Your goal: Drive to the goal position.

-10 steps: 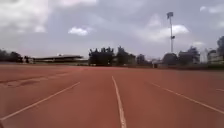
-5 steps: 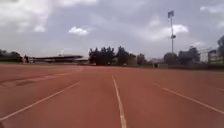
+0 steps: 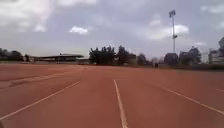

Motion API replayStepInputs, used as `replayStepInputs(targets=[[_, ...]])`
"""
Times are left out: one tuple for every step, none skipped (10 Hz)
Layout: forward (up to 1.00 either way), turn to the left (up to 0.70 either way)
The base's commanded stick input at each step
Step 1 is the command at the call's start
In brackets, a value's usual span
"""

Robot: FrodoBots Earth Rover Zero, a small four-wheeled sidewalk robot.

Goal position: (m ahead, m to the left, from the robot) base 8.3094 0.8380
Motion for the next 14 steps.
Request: replayStepInputs(targets=[[0.45, 0.0], [0.45, 0.0], [0.45, 0.0], [0.45, 0.0], [0.45, 0.0], [0.45, 0.0], [0.45, 0.0], [0.45, 0.0], [0.45, 0.0], [0.45, 0.0], [0.45, 0.0], [0.45, 0.0], [0.45, 0.0], [0.45, 0.0]])
